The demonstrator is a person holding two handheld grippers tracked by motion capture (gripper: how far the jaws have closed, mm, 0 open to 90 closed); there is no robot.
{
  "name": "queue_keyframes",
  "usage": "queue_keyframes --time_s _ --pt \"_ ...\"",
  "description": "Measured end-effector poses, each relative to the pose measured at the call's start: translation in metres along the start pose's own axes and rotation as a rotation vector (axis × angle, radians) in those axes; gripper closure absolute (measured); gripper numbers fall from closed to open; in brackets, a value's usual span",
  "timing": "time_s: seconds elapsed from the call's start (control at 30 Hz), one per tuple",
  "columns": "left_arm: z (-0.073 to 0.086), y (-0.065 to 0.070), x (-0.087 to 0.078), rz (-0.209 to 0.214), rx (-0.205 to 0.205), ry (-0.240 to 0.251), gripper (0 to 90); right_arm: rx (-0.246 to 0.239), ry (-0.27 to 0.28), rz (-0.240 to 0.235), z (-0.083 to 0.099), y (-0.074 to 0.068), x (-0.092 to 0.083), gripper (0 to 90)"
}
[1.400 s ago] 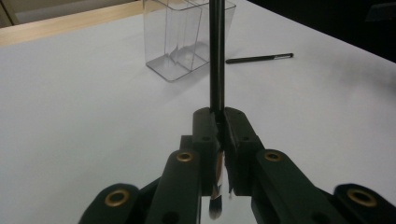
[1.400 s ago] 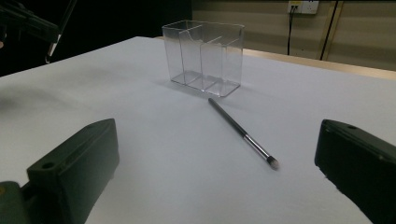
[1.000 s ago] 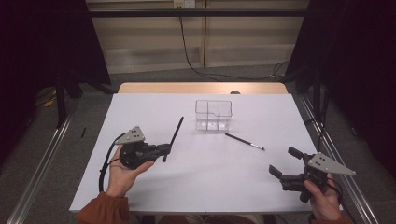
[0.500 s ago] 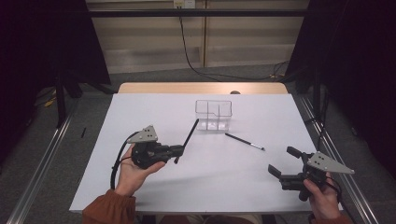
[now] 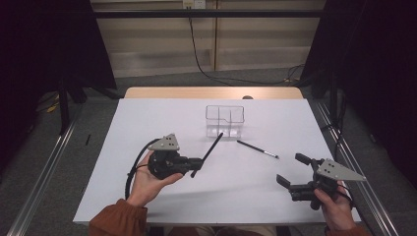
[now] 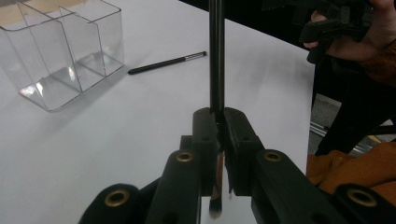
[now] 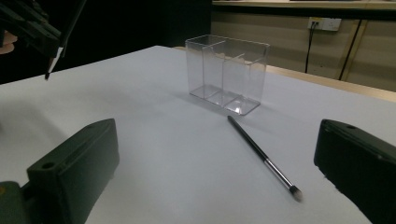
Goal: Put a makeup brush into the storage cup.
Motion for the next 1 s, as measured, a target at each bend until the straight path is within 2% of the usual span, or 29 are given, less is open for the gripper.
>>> queue_keyframes --time_s 0.07,0.23,0.37,0.5,0.63,0.77,0.87,0.93,1.0 --pt "-0.002 0.0 0.002 0.015 0.001 -0.016 84.0 -0.012 -0.001 -0.007 -0.002 -0.002 0.001 0.0" --pt "-0.007 0.004 0.005 0.008 0.024 -0.07 84.1 -0.019 0.005 -0.033 -0.009 -0.006 0.002 0.0" --pt "-0.011 0.008 0.006 0.011 0.05 -0.112 84.1 -0.011 -0.011 -0.085 -0.013 -0.013 0.004 0.0" --pt "-0.016 0.011 0.006 0.017 0.073 -0.162 84.0 -0.039 -0.037 -0.126 -0.018 -0.02 0.008 0.0" --pt "-0.02 0.012 0.006 0.026 0.093 -0.237 84.0 -0.062 -0.057 -0.151 -0.025 -0.024 0.014 0.0" --pt "-0.022 0.012 0.004 0.023 0.097 -0.265 84.0 -0.081 -0.066 -0.166 -0.031 -0.026 0.022 0.0" --pt "-0.021 0.011 0.004 0.015 0.109 -0.306 84.0 -0.103 -0.078 -0.182 -0.034 -0.029 0.027 0.0" --pt "-0.021 0.012 0.005 0.024 0.12 -0.322 84.0 -0.121 -0.095 -0.199 -0.035 -0.031 0.03 0.0" --pt "-0.021 0.014 0.007 0.017 0.134 -0.341 84.0 -0.128 -0.113 -0.213 -0.035 -0.034 0.033 0.0"
Point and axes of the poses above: each handheld gripper's, and its own axes: x roughly forward along the jaws, z roughly out of its underside, y roughly to its right, the point moved 3 cm from there along x, roughly forward along the jaws, and after that the axes turned 12 degrees about -y, right-handed, at the moved point
